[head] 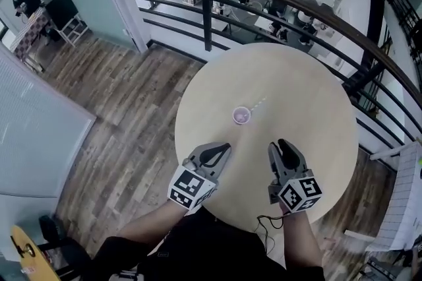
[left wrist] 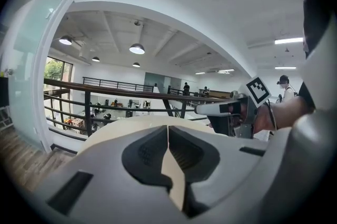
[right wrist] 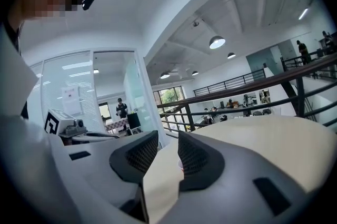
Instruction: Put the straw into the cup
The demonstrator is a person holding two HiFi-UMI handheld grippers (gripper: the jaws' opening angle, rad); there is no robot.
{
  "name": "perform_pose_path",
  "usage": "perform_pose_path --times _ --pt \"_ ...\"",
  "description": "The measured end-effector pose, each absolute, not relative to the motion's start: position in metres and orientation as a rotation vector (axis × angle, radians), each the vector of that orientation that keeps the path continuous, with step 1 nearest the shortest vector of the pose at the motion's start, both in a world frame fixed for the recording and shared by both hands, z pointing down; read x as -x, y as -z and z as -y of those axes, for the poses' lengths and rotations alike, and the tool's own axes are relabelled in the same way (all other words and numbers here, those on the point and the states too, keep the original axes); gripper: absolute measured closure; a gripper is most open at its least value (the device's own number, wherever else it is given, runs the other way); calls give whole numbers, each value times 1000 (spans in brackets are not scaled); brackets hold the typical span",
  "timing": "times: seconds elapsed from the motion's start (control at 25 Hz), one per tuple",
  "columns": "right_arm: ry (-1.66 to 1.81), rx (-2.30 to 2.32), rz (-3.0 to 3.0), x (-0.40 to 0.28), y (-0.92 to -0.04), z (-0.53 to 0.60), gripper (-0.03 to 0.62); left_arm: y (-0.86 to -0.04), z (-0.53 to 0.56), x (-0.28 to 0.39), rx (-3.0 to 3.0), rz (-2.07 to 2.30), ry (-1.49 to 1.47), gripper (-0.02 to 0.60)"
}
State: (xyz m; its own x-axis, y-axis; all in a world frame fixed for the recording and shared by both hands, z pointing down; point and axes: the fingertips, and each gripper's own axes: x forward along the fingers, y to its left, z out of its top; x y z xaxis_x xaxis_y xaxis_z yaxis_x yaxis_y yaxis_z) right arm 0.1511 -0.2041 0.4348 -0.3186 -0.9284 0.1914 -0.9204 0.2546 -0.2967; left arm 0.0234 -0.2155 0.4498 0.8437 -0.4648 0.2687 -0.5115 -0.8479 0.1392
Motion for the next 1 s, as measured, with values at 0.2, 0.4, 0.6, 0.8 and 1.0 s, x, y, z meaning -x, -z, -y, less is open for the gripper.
perform_pose_path --times 0.2,0.4,0.6,0.8,1.0 --pt "475 1796 -2498 -157 -410 172 499 -428 194 -36 -2841 751 -292 569" --pt "415 1730 -2515 -158 -388 133 534 -406 166 -39 -2857 816 -256 569" --pt "382 1624 -2544 -158 -371 100 553 -396 133 -46 -2849 869 -237 569" --pt "379 1583 -2591 -153 -365 77 563 -380 111 -45 -2878 875 -219 569" --pt "366 1626 -2562 -151 -357 58 571 -365 103 -31 -2925 914 -214 569"
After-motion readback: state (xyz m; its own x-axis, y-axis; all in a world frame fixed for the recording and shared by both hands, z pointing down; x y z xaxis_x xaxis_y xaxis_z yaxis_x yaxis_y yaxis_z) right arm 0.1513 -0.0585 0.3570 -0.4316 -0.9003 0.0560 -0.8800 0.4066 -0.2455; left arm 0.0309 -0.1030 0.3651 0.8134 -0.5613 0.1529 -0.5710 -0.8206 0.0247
